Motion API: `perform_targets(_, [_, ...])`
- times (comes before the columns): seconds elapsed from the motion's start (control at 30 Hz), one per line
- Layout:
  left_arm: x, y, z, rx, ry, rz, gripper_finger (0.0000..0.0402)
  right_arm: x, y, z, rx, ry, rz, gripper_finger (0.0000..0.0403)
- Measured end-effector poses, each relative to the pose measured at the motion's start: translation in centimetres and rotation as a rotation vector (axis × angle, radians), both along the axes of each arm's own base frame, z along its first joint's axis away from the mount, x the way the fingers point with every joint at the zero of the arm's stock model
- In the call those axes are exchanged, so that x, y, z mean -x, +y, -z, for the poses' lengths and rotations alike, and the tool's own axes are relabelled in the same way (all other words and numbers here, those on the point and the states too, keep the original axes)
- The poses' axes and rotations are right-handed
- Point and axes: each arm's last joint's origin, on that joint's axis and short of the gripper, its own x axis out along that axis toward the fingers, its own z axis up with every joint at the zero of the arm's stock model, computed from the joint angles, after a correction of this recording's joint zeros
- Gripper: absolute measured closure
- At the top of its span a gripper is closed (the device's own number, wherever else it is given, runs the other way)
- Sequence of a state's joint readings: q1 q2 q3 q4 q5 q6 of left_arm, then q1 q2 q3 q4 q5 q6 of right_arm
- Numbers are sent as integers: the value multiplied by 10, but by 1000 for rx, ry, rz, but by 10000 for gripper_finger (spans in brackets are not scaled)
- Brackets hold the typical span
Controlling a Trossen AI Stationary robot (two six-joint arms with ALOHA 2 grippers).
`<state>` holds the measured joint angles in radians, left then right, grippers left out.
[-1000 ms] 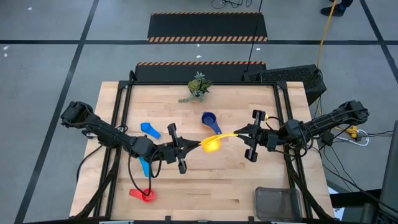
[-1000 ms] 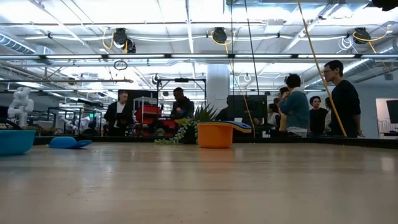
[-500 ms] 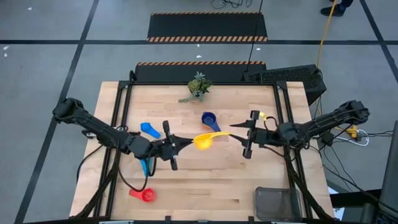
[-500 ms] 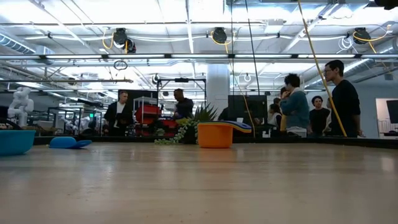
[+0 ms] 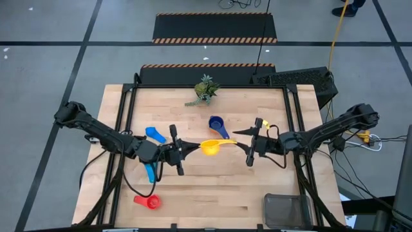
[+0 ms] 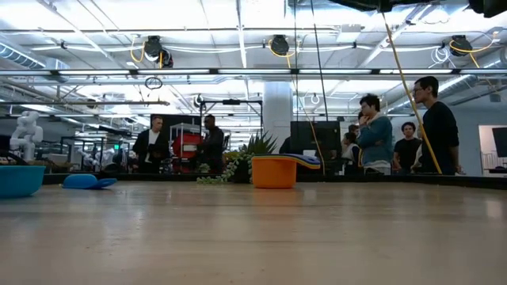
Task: Nest measuring cups in basket
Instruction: Stack the yellow measuring cups on top of the violet measuring cups
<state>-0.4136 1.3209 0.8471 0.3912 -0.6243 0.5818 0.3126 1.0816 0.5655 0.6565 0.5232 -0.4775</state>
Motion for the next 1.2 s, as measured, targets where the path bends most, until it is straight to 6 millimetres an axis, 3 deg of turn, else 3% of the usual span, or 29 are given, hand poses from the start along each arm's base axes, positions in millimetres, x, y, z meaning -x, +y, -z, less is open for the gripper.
perform_targets(0.37, [0,0,0,4,2,-1,401,-2,3,-3,26,-35,-76,394])
perform_targets(0.53, [-1,3,1,43,-4,-41,370,-2,2,-3,27,-34,-72,400])
perform_targets(0.93, [3,18,16,142,48,-367,184,9,12,-1,194,66,263,402])
perform_targets(1.07, [1,29,20,187,58,-417,169,13,18,3,224,122,322,402])
perform_targets(1.2, [-2,39,22,248,68,-399,181,13,19,12,271,201,388,402])
